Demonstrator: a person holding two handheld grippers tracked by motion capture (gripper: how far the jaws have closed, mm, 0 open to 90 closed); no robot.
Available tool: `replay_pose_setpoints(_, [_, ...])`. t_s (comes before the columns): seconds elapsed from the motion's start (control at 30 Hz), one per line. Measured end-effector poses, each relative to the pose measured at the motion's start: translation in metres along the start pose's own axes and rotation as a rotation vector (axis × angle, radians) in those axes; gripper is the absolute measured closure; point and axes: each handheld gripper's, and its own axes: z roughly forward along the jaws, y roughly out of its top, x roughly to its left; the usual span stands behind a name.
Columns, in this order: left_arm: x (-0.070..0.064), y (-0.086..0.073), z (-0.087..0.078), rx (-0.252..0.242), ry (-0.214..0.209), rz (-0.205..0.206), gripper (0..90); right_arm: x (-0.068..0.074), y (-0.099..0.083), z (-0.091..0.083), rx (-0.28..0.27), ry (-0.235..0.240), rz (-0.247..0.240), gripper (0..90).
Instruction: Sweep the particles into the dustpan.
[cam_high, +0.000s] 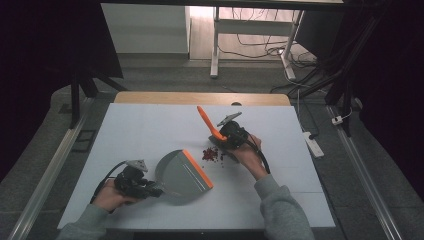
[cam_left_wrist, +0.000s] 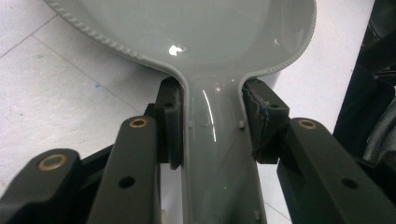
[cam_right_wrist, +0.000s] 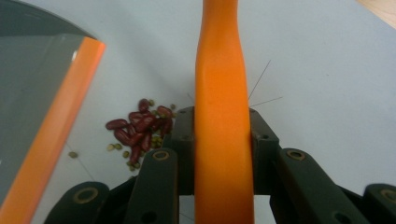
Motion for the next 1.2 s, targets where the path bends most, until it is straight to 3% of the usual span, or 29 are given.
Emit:
replay_pose_setpoints(0.57, [0.000, 0.001, 0.000, 0.002, -0.002, 0.001, 61.8, 0.039, 0.019, 0.010, -0.013, 0.074, -0.072, 70.5])
replay_pose_setpoints(0.7, [0.000, 0.001, 0.000, 0.001, -0.002, 0.000, 61.8, 0.052, 0.021, 0.012, -0.012, 0.109, -0.088, 70.5])
replay_pose_setpoints(0.77, [0.001, 0.001, 0.000, 0.003, -0.003, 0.001, 61.9, 0.064, 0.023, 0.010, -0.009, 0.143, -0.123, 70.5])
replay_pose_setpoints(0.87, [0.000, 0.001, 0.001, 0.003, -0.003, 0.000, 61.8, 0.072, 0.024, 0.009, -0.019, 0.178, -0.136, 70.5])
replay_pose_setpoints(0.9, [0.000, 0.001, 0.000, 0.002, -0.002, 0.000, 61.9, 0.081, 0.025, 0.007, -0.031, 0.194, -0.165, 70.5])
replay_pose_setpoints(1.0, [0.000, 0.001, 0.000, 0.002, -0.001, 0.000, 61.8, 0.086, 0.028, 0.004, -0.047, 0.225, -0.173, 70.5])
replay_pose_setpoints(1.1, [0.000, 0.001, 0.000, 0.002, -0.002, -0.001, 61.8, 0.083, 0.032, -0.009, -0.100, 0.195, -0.168, 70.5])
replay_pose_setpoints(1.2, [0.000, 0.001, 0.000, 0.002, -0.002, -0.002, 61.8, 0.068, 0.033, -0.016, -0.132, 0.132, -0.139, 70.5])
